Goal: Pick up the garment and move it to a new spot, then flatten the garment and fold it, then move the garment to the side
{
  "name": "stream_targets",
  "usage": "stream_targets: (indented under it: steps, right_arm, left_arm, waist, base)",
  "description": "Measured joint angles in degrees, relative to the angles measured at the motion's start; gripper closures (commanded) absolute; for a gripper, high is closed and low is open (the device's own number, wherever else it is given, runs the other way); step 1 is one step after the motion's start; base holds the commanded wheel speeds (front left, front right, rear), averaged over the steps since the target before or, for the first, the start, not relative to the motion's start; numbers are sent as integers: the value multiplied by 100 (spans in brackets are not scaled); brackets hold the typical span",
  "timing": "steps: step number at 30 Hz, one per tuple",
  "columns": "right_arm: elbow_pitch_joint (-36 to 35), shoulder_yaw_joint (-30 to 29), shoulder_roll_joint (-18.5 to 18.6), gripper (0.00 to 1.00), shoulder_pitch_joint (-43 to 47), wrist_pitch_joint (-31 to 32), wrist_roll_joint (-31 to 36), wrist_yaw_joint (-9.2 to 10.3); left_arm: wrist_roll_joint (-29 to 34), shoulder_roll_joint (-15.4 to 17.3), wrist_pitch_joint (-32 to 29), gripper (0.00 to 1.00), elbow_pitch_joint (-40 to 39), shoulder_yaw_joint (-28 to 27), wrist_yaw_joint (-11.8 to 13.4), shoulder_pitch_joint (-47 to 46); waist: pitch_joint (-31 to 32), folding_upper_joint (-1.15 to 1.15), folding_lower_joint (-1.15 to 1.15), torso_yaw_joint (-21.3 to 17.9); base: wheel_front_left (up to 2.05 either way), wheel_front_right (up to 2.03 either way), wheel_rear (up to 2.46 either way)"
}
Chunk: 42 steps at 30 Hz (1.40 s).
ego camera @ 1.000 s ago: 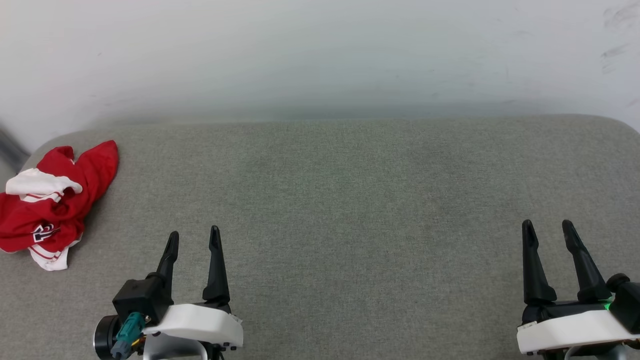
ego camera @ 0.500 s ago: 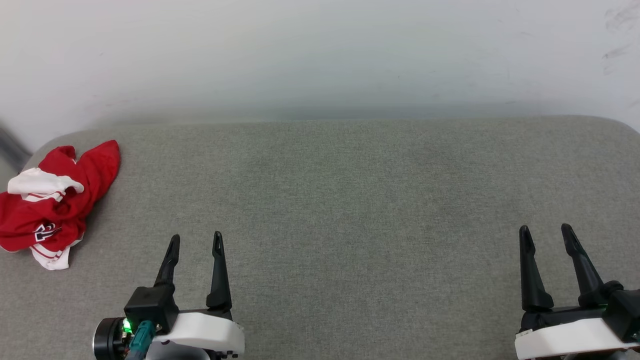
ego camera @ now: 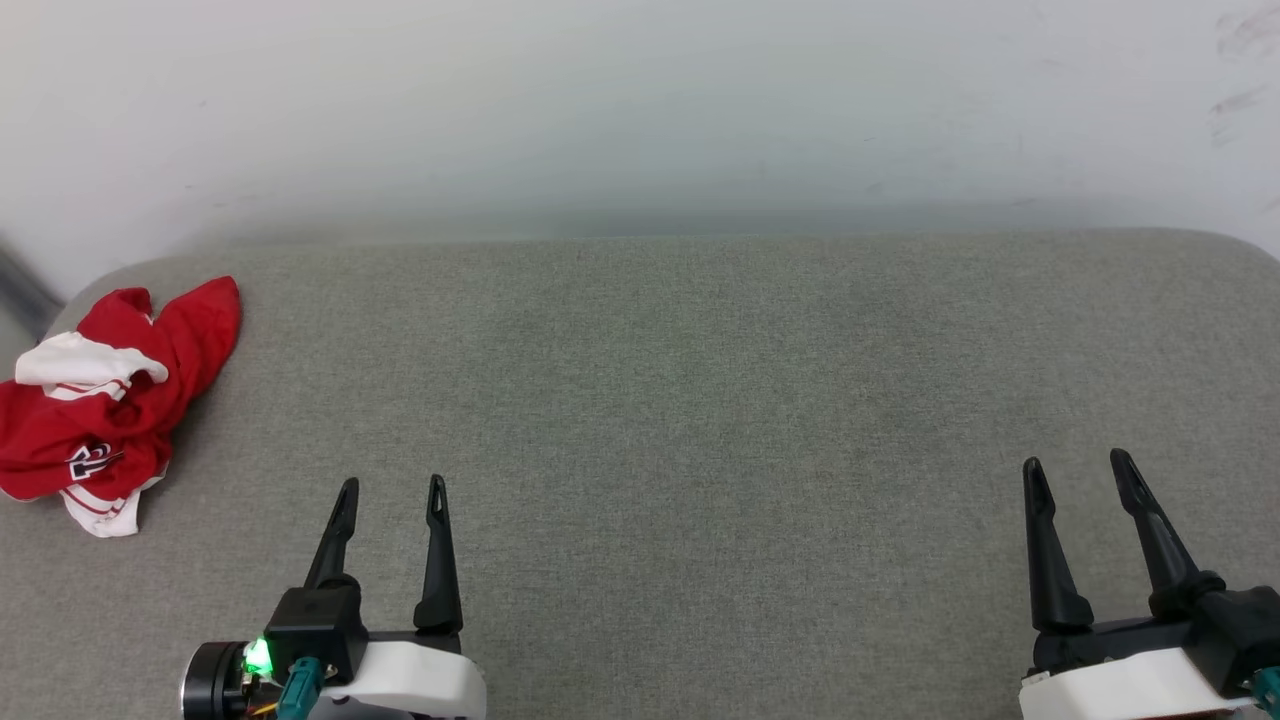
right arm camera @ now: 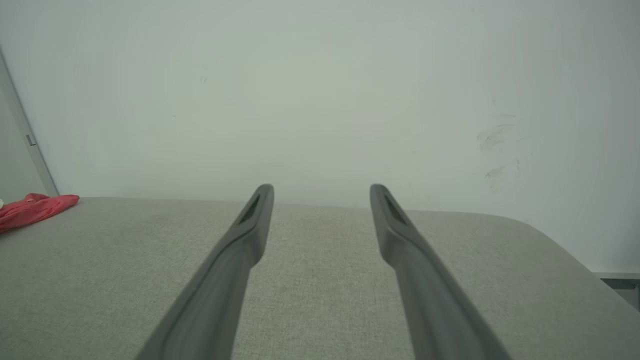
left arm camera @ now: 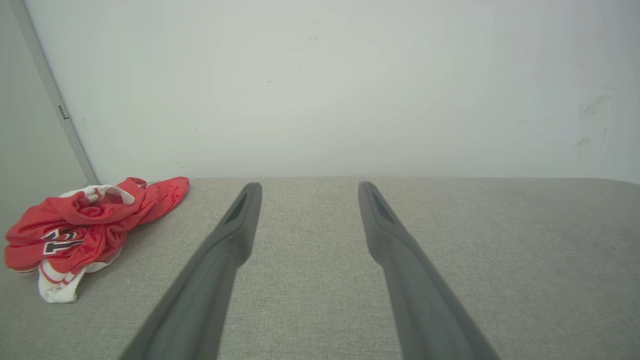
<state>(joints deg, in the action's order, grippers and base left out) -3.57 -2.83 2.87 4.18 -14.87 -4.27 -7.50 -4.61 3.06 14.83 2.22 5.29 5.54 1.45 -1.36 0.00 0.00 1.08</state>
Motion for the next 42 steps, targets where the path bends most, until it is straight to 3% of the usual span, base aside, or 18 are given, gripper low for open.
stream_targets:
  steps: [25,42]
  right_arm:
    - [89,30,0,0,77,-21,-168,0]
    - [13,146,1,0,113,-21,-178,0]
  left_arm:
    - [-177,-13,18,0,115,-93,-51,56]
    - [-208,-14,24,0,94,-205,-53,-32]
  waist:
    - [4,0,0,103]
    - [-68,0,0,983]
  base:
    - [0,0,0]
    - [0,0,0]
